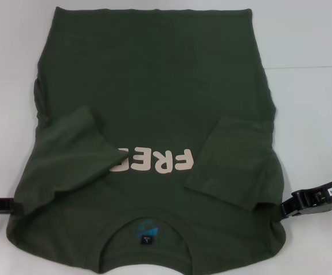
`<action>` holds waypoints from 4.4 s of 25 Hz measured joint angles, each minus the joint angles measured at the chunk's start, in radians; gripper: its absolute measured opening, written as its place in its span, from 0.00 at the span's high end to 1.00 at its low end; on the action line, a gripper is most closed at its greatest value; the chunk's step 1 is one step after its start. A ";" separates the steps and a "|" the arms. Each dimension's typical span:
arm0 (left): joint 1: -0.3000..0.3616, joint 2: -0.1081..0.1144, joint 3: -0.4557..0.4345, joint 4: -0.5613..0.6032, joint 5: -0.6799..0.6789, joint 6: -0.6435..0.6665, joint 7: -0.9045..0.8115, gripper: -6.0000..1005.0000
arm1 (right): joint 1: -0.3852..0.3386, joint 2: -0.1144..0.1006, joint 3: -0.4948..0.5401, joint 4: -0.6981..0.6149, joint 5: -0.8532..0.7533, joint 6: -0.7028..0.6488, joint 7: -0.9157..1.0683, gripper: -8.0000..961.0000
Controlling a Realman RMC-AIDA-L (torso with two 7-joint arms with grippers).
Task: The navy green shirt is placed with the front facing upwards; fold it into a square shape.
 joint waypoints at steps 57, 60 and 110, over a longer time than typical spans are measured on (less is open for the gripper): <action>-0.006 -0.003 0.000 -0.164 -0.039 -0.091 0.310 0.91 | -0.100 0.012 0.042 0.019 0.138 -0.004 -0.190 0.97; 0.002 -0.002 -0.072 -0.227 -0.080 -0.088 0.462 0.91 | -0.135 0.013 0.079 0.049 0.190 -0.007 -0.289 0.97; 0.068 -0.012 -0.286 -0.370 -0.207 -0.047 1.086 0.92 | -0.273 0.042 0.384 0.215 0.315 -0.077 -0.909 0.97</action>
